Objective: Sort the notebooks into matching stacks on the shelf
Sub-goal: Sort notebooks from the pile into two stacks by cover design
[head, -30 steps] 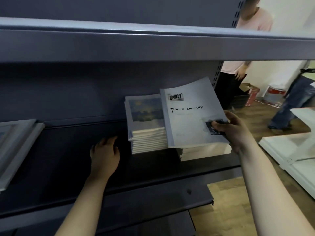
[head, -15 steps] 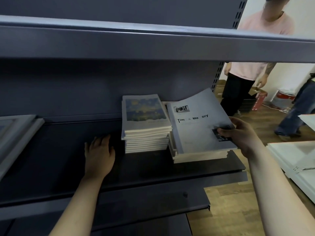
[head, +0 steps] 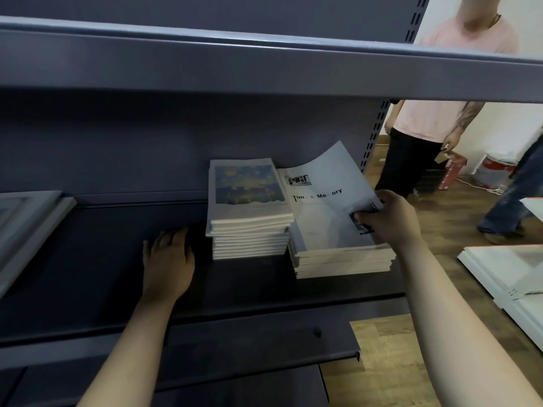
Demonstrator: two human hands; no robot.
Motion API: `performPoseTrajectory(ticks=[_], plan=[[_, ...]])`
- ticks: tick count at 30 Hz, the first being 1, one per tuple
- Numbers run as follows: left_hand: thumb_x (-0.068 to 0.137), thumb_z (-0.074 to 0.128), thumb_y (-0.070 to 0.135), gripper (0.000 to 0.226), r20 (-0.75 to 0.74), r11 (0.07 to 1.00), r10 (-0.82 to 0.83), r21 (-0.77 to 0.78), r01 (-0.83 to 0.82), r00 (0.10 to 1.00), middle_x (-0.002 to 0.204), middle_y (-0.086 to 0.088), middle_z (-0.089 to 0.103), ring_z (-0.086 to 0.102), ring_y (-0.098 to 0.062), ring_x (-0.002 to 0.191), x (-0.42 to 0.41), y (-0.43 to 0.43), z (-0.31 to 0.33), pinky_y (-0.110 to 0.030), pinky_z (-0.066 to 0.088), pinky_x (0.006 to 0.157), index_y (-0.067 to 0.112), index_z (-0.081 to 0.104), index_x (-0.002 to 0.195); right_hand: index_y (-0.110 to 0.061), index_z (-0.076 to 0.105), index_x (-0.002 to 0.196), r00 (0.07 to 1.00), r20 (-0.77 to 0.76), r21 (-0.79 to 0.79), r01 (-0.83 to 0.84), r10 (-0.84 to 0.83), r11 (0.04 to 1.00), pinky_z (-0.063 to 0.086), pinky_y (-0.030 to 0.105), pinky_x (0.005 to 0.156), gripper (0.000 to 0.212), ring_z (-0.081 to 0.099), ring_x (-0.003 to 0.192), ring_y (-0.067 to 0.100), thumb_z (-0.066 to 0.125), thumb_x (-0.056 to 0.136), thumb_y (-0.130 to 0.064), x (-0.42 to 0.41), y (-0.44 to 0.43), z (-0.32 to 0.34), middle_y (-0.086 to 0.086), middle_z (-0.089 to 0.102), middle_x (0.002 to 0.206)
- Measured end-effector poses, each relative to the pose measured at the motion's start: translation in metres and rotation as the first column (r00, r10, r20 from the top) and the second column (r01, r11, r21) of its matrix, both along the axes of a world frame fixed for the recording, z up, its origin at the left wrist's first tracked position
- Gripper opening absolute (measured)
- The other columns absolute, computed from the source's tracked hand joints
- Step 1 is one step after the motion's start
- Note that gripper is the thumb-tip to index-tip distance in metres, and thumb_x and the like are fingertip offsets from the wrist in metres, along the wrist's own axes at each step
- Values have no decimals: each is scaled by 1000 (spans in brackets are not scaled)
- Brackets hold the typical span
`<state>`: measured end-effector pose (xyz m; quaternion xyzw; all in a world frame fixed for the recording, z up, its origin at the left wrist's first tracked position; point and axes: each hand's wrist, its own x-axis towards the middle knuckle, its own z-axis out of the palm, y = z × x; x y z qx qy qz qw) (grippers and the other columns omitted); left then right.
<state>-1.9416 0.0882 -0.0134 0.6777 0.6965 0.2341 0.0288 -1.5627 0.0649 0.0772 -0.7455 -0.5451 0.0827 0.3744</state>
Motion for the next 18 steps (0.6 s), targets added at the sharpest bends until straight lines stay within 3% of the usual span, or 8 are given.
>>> performPoseTrajectory(ticks=[4,9,13,15,18], plan=[[94,43,13,50,7,1000,3,-1,-2,1000,144,-14,44,31,-31,138,0,-1,0,-48,7,117,13,38,144,-7,59,117,997,70,-53,24,-21,998,47,36,75,45,61,102,35,76,76,-18,-3,3,1,12,67,111],[95,42,14,50,2,1000,-4,-8,4,1000,146,-13,41,28,-30,140,0,0,1,-48,7,117,14,36,145,2,49,116,984,134,-111,131,-116,985,44,43,84,64,51,112,40,84,69,-24,-5,2,8,24,55,119],[95,43,15,50,22,1000,-10,2,10,1000,146,-13,42,28,-29,140,-1,-2,2,-48,6,117,14,37,145,-3,50,117,983,143,-93,132,-118,987,42,40,80,57,52,112,39,80,70,-17,-17,2,10,21,56,119],[95,44,15,50,35,1000,-25,4,25,999,146,-12,42,27,-28,141,-2,-2,3,-47,5,117,15,37,144,-7,56,114,988,139,-97,83,-69,992,44,36,76,49,56,106,36,77,70,-13,-25,2,10,16,62,111],[96,45,18,48,67,999,-52,3,52,996,146,-9,42,26,-27,141,-6,-3,6,-47,5,116,17,39,143,-12,62,106,999,33,-72,6,-4,997,42,29,65,34,62,79,25,70,73,-14,-44,1,7,4,65,76]])
